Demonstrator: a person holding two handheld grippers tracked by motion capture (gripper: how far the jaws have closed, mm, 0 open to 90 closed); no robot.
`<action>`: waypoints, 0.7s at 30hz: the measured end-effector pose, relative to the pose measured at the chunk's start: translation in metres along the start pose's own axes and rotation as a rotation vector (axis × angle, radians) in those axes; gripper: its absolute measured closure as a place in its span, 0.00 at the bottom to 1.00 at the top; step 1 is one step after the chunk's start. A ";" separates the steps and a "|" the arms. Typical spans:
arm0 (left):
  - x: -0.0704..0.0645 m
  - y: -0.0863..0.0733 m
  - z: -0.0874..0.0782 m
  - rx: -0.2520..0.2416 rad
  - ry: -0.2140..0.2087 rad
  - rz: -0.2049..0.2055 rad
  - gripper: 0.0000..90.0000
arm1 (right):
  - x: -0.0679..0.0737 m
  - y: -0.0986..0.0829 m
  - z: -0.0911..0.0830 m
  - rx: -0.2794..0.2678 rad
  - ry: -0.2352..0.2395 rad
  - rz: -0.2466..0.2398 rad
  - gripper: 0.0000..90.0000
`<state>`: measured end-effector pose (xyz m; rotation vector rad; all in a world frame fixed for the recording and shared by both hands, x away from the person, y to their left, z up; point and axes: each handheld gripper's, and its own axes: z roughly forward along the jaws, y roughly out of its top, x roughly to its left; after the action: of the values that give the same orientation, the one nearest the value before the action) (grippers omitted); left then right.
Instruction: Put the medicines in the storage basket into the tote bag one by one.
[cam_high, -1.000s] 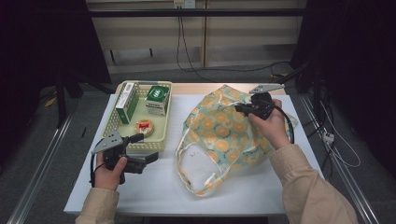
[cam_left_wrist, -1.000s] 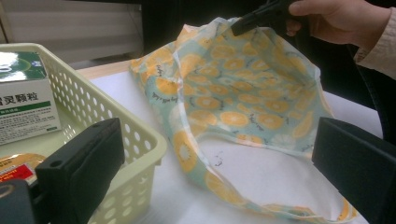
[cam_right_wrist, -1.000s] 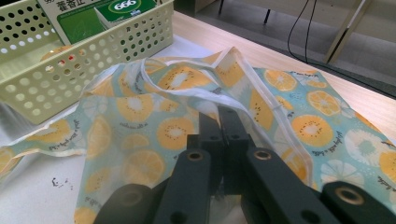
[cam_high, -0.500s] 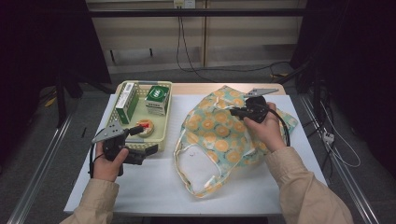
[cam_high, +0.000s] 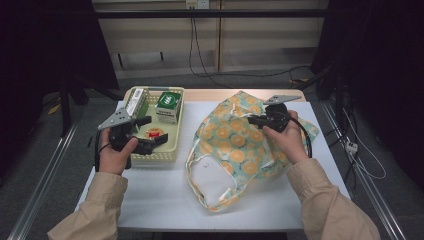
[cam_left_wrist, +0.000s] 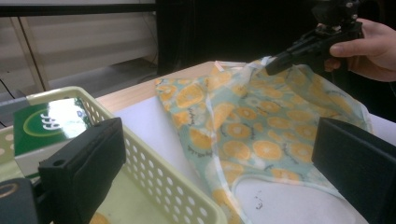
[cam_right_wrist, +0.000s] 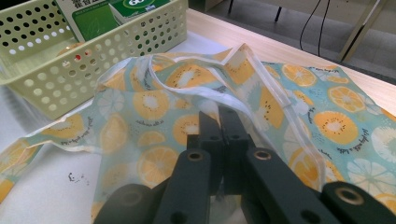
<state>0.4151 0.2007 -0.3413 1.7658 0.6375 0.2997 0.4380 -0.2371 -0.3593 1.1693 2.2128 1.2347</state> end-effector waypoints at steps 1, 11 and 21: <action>0.001 0.002 0.002 0.002 -0.004 -0.004 0.03 | 0.000 0.000 0.000 0.001 0.000 0.000 1.00; 0.024 0.015 0.019 0.022 0.017 0.001 0.04 | -0.002 -0.001 -0.004 -0.016 -0.002 0.006 1.00; 0.051 0.006 0.040 0.047 0.047 0.003 0.05 | -0.001 -0.001 -0.002 -0.016 0.001 0.007 1.00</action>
<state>0.4794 0.1959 -0.3533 1.8093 0.6803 0.3311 0.4368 -0.2390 -0.3592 1.1720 2.1971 1.2540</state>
